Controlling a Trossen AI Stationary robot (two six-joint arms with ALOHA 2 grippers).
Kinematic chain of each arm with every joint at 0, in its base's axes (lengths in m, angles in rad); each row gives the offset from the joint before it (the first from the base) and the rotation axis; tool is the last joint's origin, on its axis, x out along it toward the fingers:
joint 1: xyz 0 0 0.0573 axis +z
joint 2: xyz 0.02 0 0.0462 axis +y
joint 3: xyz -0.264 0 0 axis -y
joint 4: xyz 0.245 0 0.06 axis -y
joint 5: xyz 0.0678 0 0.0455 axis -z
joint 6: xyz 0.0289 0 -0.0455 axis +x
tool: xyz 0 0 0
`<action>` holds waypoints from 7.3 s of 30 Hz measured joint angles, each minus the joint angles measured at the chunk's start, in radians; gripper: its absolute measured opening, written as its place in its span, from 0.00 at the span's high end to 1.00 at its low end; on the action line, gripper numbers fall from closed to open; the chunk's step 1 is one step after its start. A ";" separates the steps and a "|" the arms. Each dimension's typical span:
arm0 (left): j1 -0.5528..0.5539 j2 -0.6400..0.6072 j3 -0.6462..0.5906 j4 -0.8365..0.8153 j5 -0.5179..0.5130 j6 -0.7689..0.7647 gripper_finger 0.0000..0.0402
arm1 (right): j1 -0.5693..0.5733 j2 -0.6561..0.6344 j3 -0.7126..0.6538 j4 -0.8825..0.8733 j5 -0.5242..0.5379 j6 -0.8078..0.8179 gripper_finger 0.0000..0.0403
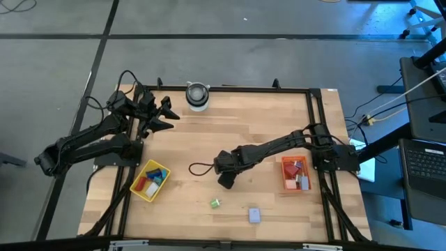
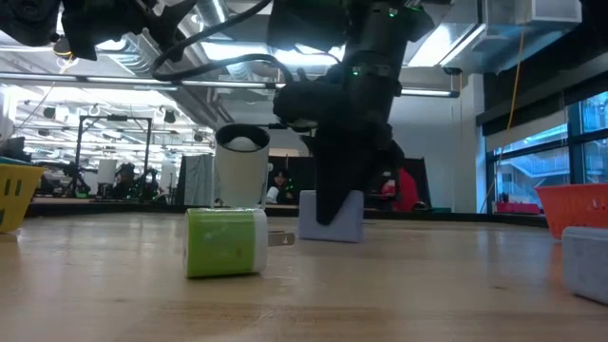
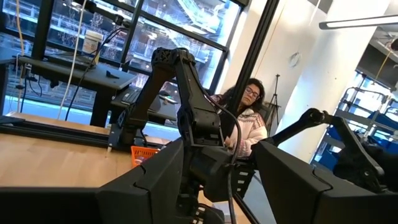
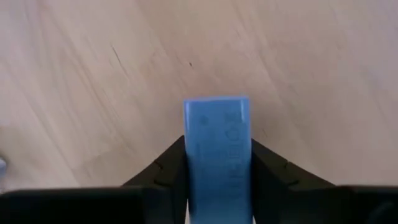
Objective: Pick & Place Office items
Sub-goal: Put the top white charger adapter into the orange basket, then put the white charger adapter into the orange basket
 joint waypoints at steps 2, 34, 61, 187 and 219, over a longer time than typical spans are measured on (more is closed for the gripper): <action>0.000 0.000 0.000 0.000 0.000 -0.006 0.50 | 0.000 0.000 0.000 -0.008 0.001 -0.022 0.71; 0.000 -0.087 0.000 0.046 -0.017 -0.015 0.50 | 0.054 -0.881 -0.367 -0.182 0.416 0.199 0.71; 0.000 -0.085 0.000 -0.104 -0.141 0.084 0.50 | 0.434 -1.156 -0.711 -0.441 0.298 0.788 0.71; 0.000 -0.081 0.000 -0.128 -0.050 0.014 0.50 | 0.488 -0.031 0.158 -0.246 -0.019 1.241 0.38; -0.085 -0.086 0.000 -0.119 0.014 -0.033 0.50 | 0.469 0.109 0.157 -0.203 -0.084 1.316 0.26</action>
